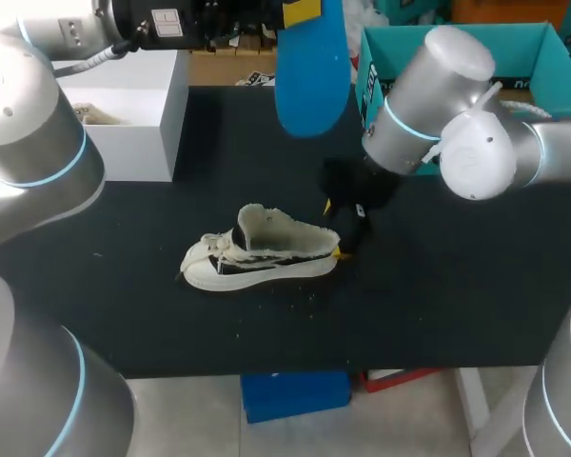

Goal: Take the shoe out of the shoebox, open the shoe tongue, remove and reinsert the insole, then place the shoe into the shoebox

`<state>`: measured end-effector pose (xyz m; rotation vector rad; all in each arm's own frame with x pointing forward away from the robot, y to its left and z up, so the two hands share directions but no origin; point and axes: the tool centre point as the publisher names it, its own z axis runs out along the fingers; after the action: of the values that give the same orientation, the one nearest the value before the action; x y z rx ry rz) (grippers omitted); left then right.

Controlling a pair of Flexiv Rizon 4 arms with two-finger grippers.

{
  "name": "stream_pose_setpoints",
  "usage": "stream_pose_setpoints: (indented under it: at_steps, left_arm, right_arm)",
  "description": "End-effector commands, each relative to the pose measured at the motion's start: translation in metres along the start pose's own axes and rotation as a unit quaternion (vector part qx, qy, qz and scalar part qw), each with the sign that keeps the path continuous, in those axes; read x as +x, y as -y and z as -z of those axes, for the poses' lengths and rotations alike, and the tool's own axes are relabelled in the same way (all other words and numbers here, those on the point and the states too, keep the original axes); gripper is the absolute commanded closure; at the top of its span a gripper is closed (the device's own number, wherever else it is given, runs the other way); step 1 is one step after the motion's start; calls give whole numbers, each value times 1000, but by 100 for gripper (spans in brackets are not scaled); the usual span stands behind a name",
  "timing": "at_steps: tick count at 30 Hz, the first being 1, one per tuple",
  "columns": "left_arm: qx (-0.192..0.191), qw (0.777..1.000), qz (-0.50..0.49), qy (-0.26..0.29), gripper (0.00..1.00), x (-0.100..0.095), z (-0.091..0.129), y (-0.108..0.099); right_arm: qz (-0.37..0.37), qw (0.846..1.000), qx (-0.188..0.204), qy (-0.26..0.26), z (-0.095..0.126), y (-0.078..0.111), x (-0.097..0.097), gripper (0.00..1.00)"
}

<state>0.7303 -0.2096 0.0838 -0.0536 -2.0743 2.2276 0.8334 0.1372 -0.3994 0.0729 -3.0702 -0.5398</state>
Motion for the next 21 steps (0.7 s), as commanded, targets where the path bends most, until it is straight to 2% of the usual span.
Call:
stream_pose_setpoints:
  at_steps: [1, 21]
  left_arm:
    - [0, 1000, 0, 1, 100, 0, -1, 0]
    - [0, 1000, 0, 1, 100, 0, -1, 0]
  right_arm:
    - [1, 993, 122, 8, 3, -4, 5, 0]
    - [35, 994, 99, 4, -1, -11, 7, 0]
